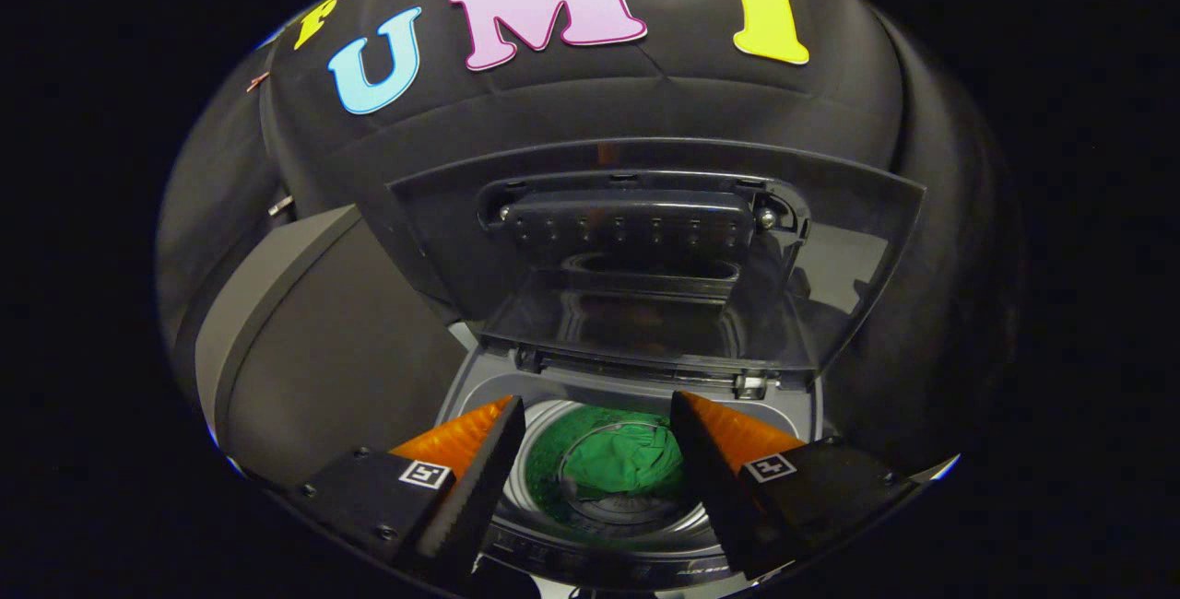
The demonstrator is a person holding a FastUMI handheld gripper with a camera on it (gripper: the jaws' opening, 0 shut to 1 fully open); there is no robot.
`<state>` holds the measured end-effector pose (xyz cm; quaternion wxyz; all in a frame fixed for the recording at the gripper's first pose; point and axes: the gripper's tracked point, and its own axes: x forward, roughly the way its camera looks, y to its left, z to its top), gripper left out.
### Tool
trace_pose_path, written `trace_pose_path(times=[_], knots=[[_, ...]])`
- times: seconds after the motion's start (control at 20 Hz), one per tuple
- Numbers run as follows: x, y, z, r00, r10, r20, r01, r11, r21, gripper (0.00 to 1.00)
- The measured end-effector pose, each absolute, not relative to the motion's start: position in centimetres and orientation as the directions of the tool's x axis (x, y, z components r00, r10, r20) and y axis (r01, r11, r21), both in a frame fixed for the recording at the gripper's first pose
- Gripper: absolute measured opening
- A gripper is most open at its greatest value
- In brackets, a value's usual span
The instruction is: Put the clothes into the washing machine and then close the washing machine lid.
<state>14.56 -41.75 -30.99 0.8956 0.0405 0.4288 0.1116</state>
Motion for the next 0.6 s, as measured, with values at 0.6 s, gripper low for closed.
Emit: trace_pose_path(times=[0.6], knots=[[24.1, -43.0, -18.9, 0.809, 0.163, -0.564, -0.058, 0.978, 0.198, 0.99]])
